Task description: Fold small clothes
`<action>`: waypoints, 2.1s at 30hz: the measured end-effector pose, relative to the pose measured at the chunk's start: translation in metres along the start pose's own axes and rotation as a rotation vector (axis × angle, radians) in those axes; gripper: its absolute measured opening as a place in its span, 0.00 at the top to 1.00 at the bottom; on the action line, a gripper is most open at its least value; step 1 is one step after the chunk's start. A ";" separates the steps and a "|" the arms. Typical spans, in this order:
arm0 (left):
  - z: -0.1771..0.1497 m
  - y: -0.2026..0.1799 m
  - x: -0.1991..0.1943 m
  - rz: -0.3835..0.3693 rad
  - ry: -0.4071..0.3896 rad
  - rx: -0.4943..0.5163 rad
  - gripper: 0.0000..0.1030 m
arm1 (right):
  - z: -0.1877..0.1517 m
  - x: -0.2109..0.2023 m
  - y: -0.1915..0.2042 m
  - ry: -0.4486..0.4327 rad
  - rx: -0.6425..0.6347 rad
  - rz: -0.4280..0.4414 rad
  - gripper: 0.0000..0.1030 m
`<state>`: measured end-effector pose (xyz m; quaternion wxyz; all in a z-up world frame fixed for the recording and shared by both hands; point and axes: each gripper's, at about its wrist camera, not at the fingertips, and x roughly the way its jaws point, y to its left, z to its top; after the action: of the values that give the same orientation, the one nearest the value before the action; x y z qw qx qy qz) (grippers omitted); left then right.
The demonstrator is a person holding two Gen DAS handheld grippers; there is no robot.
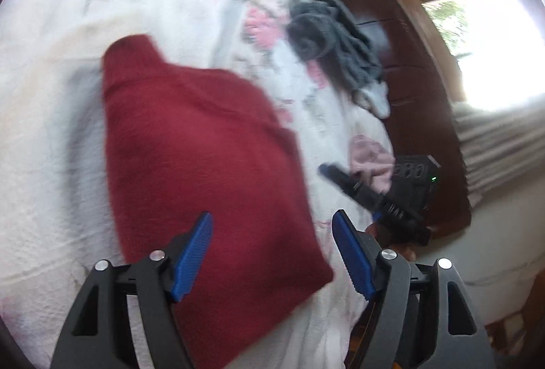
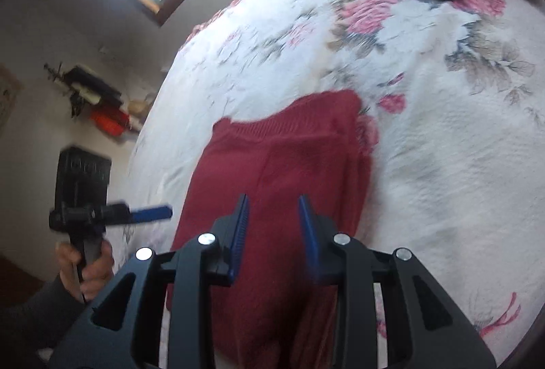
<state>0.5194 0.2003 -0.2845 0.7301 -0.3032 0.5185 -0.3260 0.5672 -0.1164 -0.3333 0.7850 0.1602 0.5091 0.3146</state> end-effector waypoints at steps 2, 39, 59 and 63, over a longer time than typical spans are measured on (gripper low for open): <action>0.003 0.008 0.019 0.085 0.054 -0.015 0.30 | -0.009 0.023 -0.003 0.088 -0.006 -0.043 0.77; -0.127 0.000 -0.047 0.180 -0.017 -0.051 0.22 | -0.087 -0.063 -0.018 -0.015 0.239 0.076 0.47; -0.100 0.087 -0.013 0.012 -0.023 -0.264 0.21 | 0.023 0.042 -0.092 0.223 0.421 0.227 0.20; -0.095 0.091 -0.005 -0.051 -0.017 -0.270 0.21 | 0.030 0.050 -0.089 0.240 0.393 0.225 0.20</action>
<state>0.4423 0.2490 -0.3792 0.6785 -0.4145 0.5436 -0.2689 0.6380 -0.1483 -0.4065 0.6328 0.3269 0.6289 0.3118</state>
